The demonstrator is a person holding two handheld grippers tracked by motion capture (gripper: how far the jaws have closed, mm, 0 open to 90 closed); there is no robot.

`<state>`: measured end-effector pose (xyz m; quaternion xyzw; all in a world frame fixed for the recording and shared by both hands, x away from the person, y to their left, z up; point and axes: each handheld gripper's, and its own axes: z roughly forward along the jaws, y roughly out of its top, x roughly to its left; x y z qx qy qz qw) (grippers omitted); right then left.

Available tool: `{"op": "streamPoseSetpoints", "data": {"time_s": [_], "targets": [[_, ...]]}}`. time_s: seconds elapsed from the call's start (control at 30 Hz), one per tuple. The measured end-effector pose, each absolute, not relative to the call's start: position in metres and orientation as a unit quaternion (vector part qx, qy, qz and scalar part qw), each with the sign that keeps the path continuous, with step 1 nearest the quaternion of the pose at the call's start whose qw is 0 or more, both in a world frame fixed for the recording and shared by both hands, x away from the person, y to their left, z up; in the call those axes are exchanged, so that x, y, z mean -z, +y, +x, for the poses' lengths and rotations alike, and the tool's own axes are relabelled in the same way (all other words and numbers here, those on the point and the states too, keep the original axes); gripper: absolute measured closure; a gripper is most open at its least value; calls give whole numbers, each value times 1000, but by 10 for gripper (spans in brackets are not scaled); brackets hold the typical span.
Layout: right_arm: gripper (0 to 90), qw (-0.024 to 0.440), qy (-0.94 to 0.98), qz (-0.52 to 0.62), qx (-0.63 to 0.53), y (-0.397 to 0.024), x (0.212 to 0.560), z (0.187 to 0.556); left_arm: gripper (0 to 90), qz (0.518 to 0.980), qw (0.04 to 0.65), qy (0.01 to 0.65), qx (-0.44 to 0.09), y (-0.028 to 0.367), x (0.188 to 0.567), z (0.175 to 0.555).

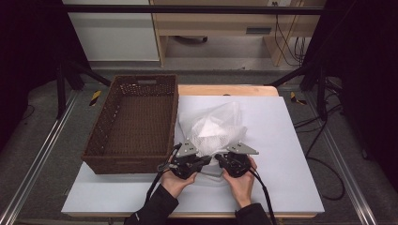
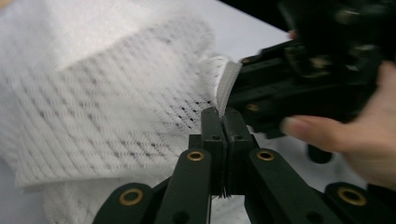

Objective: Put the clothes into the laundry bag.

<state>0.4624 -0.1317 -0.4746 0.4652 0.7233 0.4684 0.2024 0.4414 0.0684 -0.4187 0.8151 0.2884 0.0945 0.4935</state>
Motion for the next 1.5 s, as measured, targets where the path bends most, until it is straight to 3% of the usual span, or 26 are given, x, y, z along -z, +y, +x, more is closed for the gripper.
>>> {"op": "streamPoseSetpoints", "data": {"time_s": [0.13,0.27,0.37,0.63,0.77,0.83,1.13,1.27,1.4,1.5], "targets": [[747,239,677,491,-493,-129,470,473,893,819,496,275,-91,64,412,436],[739,296,677,519,-431,-125,479,493,892,822,488,279,-89,64,419,438],[691,281,686,523,-421,-128,484,497,892,824,479,290,-85,65,428,444],[377,205,721,448,-487,-155,457,456,892,807,488,322,-84,75,436,459],[331,197,749,443,-452,-142,468,460,891,809,486,316,-94,75,432,457],[363,207,757,441,-436,-133,474,468,892,810,485,315,-98,76,430,456],[848,250,752,480,-376,-122,483,488,891,811,493,300,-97,74,419,450],[859,242,695,508,-448,-120,472,492,892,812,498,292,-83,72,419,448],[852,269,690,526,-419,-116,481,506,892,820,487,289,-81,68,425,446],[797,257,699,527,-408,-121,483,507,890,825,478,290,-80,68,431,448]]}}
